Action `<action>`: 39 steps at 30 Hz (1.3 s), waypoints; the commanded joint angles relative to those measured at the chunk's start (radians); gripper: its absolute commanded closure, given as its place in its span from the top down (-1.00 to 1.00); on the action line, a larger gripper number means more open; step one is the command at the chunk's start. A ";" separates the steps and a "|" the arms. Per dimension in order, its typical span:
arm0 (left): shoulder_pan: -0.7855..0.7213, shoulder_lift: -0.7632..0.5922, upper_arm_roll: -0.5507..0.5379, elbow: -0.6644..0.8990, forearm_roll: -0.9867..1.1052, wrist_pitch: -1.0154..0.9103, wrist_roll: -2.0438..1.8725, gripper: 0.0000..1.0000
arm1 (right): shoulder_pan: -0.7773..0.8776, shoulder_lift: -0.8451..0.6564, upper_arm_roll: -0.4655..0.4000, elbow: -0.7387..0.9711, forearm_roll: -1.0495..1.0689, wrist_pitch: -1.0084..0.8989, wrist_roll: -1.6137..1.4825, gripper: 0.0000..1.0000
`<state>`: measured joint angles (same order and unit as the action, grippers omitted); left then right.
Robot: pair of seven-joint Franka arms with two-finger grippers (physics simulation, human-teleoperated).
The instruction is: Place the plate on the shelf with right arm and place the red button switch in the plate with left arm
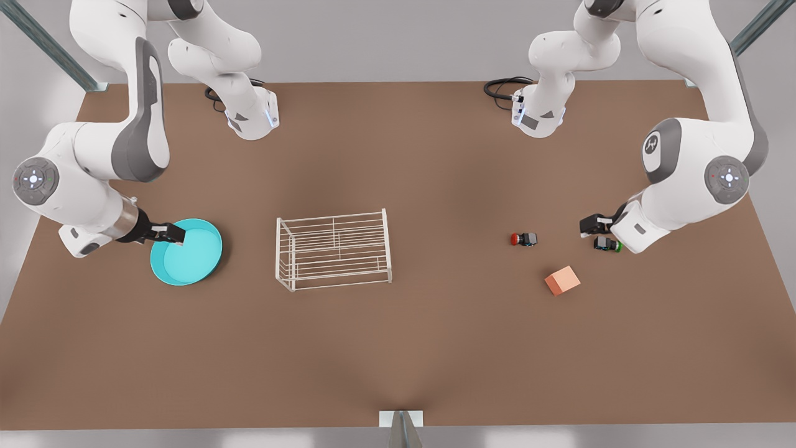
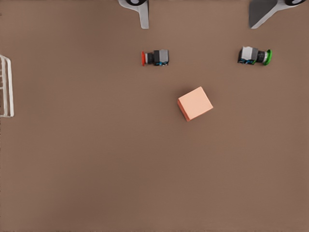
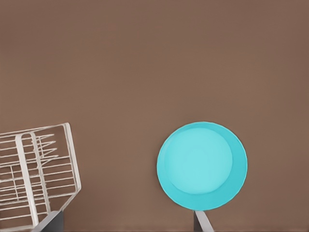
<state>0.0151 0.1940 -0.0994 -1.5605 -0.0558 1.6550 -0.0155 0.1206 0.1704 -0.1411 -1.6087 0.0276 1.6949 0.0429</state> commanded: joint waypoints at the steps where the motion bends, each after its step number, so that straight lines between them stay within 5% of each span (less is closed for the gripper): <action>1: 0.000 -0.001 0.000 0.003 -0.001 0.032 -0.044 1.00 | 0.001 0.010 0.000 -0.002 0.009 -0.021 -0.015 1.00; 5: -0.003 -0.021 -0.028 0.013 0.025 -0.064 -0.070 1.00 | -0.061 0.087 -0.009 -0.002 0.003 0.041 -0.216 1.00; 12: 0.052 0.044 -0.023 0.051 0.023 0.054 -0.086 1.00 | -0.194 0.208 -0.014 -0.014 0.043 0.150 -0.592 0.97; 18: 0.190 0.042 0.006 0.077 0.047 0.114 0.069 1.00 | -0.291 0.212 0.001 -0.181 0.054 0.350 -0.738 0.91; 21: 0.221 0.033 0.004 0.043 -0.076 -0.041 0.169 1.00 | -0.323 0.219 0.014 -0.243 0.147 0.472 -0.940 0.90; 28: 0.212 0.016 -0.013 0.039 -0.065 -0.052 0.121 1.00 | -0.429 0.244 0.060 -0.283 0.097 0.548 -0.992 0.89; 31: 0.212 0.013 -0.013 0.040 -0.059 -0.060 0.098 1.00 | -0.585 0.296 0.213 -0.283 0.040 0.592 -0.991 0.82; 39: 0.204 0.015 -0.025 0.037 -0.061 -0.080 0.034 1.00 | -0.595 0.336 0.213 -0.290 0.043 0.594 -0.991 0.77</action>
<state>0.2216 0.2096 -0.1224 -1.5213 -0.1152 1.5915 0.0366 -0.4703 0.5049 0.0719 -1.8984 0.0713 2.2687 -0.7335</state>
